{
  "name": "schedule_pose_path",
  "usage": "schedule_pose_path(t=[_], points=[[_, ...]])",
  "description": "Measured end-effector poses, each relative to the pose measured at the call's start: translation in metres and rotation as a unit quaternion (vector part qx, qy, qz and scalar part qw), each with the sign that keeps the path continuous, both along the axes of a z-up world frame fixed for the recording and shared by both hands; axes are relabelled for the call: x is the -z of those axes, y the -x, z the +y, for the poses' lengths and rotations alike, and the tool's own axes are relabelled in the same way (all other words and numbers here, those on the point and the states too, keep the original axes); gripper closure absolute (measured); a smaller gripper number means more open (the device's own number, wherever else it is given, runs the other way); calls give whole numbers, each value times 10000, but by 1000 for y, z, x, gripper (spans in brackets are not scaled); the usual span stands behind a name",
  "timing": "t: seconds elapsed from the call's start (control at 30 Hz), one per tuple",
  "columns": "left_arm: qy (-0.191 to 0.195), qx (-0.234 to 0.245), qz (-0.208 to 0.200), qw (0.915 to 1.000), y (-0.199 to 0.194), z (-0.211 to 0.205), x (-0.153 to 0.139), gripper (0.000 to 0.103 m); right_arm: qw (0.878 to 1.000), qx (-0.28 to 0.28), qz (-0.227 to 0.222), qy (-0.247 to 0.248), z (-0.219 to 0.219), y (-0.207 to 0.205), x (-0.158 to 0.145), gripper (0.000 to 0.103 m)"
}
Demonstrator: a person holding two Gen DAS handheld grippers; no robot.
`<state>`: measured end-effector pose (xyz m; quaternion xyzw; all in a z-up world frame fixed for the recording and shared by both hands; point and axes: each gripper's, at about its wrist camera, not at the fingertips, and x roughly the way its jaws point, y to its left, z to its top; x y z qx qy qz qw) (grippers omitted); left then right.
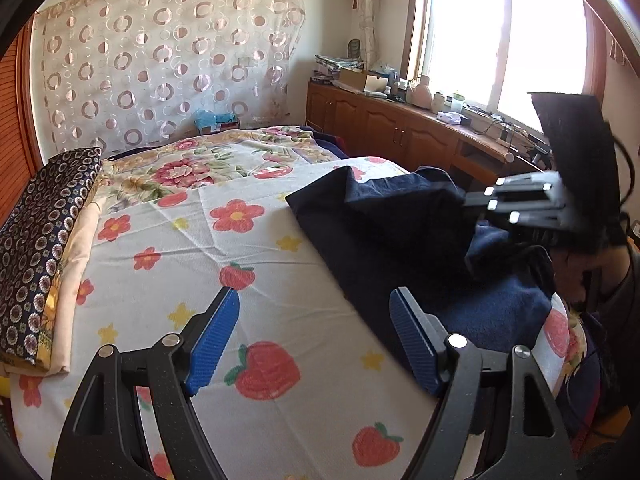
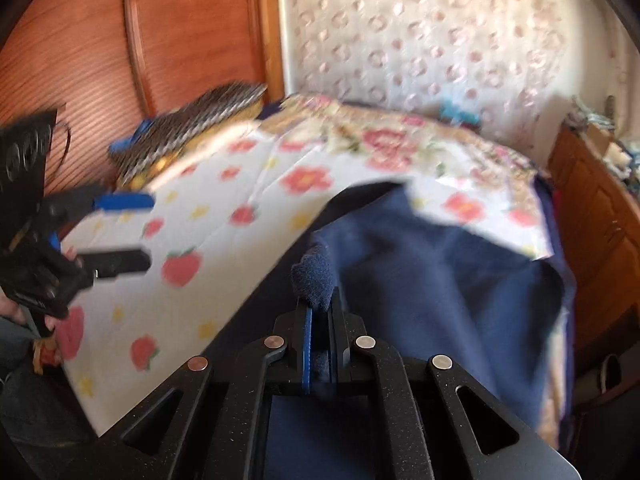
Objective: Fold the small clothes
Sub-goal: 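Grasp the folded shirt end with the right gripper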
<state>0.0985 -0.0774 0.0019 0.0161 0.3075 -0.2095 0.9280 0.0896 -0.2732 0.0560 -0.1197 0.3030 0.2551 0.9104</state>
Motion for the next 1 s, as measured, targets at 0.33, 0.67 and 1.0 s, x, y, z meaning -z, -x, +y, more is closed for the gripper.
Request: schedule_pose_path(t=[0.33, 0.67, 1.0], points=[[-116, 132, 205, 9996, -38, -23, 2, 25, 9947, 974, -313, -53, -84, -53, -35, 97], [-262, 256, 475, 9982, -74, -41, 13, 25, 9868, 1618, -70, 10, -97, -125, -30, 97], [-349, 270, 633, 9970, -122, -50, 15, 25, 9814, 1898, -164, 215, -92, -126, -40, 57]])
